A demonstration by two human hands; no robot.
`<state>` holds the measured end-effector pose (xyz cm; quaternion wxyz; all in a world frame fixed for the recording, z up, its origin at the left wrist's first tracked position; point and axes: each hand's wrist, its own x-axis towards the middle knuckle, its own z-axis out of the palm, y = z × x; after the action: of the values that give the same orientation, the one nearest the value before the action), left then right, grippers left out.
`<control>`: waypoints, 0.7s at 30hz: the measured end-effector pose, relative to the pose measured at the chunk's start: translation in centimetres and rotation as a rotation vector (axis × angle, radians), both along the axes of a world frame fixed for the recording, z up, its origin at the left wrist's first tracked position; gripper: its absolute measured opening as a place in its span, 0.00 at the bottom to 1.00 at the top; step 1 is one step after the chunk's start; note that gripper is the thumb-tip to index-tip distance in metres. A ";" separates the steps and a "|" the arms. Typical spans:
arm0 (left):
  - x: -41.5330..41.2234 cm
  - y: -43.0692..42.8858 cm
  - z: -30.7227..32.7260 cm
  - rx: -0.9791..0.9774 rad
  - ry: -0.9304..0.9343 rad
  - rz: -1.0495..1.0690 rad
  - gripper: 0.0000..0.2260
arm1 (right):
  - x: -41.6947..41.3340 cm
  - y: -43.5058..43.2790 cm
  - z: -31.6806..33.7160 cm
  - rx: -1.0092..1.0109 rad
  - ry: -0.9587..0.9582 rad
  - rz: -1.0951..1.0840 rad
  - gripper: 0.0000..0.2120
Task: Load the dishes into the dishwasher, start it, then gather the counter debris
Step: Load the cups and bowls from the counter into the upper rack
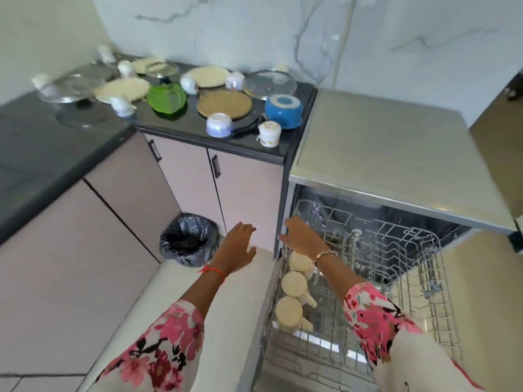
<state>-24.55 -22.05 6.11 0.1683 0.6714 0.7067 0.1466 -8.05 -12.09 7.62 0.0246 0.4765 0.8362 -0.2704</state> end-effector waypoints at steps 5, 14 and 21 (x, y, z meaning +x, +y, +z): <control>-5.2 -0.9 1.5 0.040 -0.001 0.050 0.21 | -4.8 -1.2 2.5 0.051 0.034 0.030 0.21; -19.7 3.8 2.2 0.097 0.025 -0.033 0.19 | -18.1 2.1 3.2 0.130 0.125 -0.056 0.19; -28.4 8.9 2.5 0.106 0.046 -0.085 0.20 | -24.0 6.6 4.4 0.246 0.178 -0.234 0.20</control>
<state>-52.93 -13.12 8.63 0.1226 0.7120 0.6724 0.1611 -32.07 -5.53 11.98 -0.1395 0.5443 0.8006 -0.2081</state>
